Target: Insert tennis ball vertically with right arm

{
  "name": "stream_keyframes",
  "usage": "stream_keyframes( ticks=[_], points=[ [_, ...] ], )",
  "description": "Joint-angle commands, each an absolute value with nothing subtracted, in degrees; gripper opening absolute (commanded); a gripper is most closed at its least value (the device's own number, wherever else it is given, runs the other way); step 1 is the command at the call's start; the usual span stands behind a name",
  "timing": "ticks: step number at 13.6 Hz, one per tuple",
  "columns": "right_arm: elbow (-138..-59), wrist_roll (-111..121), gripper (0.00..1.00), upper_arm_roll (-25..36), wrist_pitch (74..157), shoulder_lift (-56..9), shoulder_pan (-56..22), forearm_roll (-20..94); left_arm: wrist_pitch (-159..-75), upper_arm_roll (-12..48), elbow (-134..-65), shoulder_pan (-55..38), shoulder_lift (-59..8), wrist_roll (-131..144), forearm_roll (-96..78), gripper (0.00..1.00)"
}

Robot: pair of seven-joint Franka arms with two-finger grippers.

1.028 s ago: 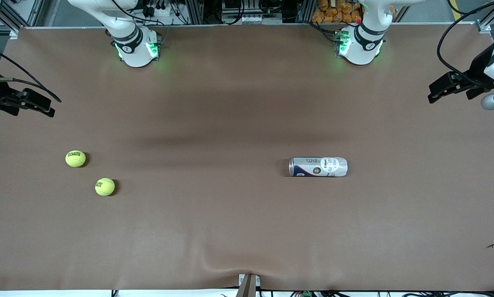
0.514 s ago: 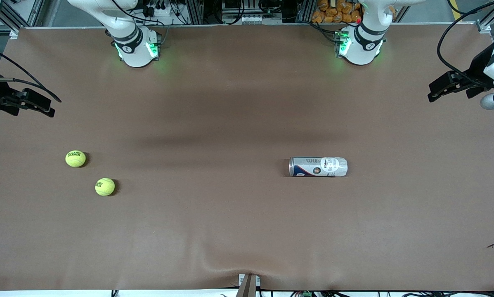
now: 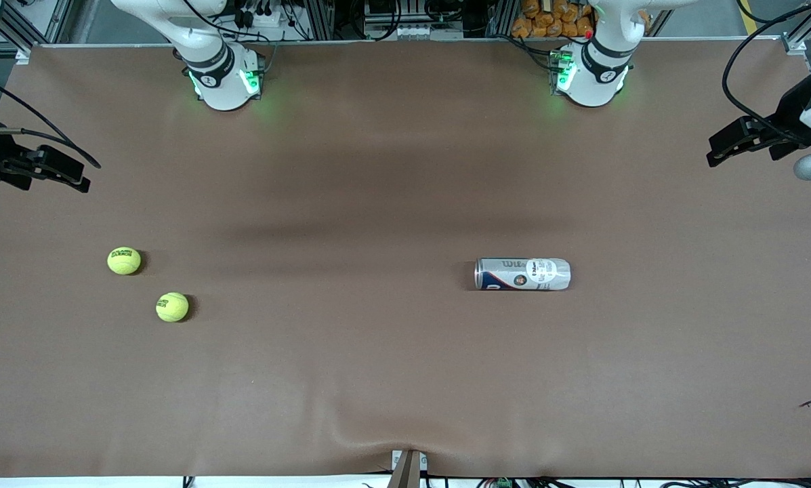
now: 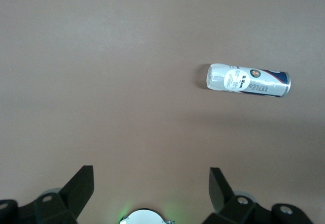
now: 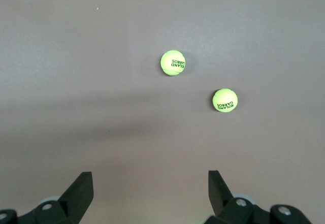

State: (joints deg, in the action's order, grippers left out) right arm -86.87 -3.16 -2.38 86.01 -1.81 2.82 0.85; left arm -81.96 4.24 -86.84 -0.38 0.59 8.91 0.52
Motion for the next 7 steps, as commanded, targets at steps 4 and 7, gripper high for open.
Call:
stream_keyframes(
  ticks=[4,7],
  points=[
    [-86.4,-3.1,1.0,-2.6,85.7,-1.8,3.2,1.5,-80.9,4.7,-87.2,-0.6,-0.3,4.9,0.9,1.0],
    [-86.4,-3.1,1.0,-2.6,85.7,-1.8,3.2,1.5,-80.8,4.9,-87.6,-1.4,-1.4,4.9,1.0,1.0]
  ],
)
